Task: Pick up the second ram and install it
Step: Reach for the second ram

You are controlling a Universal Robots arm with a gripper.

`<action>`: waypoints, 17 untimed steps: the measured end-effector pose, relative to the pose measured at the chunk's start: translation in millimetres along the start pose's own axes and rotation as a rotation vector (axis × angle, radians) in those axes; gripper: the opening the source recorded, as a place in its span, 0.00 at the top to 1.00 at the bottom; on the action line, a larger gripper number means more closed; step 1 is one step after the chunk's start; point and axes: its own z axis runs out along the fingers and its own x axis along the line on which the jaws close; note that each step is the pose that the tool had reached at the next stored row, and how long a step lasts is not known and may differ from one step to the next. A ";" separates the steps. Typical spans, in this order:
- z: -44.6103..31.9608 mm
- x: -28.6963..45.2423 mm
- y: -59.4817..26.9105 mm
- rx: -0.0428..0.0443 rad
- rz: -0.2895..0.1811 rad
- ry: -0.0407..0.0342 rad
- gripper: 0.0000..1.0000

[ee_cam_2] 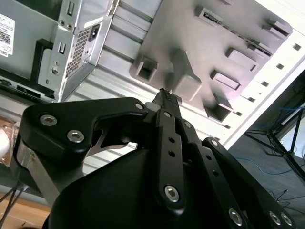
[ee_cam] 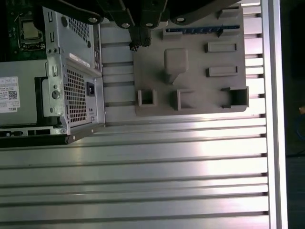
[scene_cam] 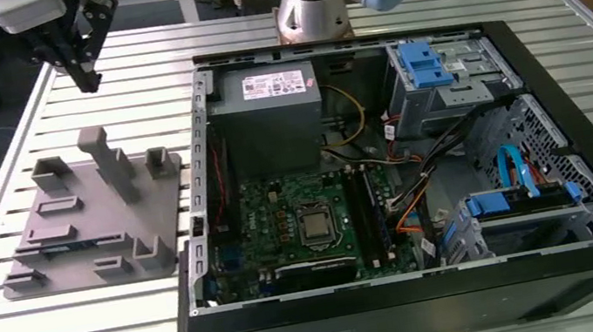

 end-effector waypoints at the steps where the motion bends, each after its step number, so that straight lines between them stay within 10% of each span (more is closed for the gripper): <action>1: 0.0 3.1 -0.2 0.0000 0.000 0.0000 0.89; 17: -0.3 45.9 -5.0 0.0000 0.000 0.0001 0.89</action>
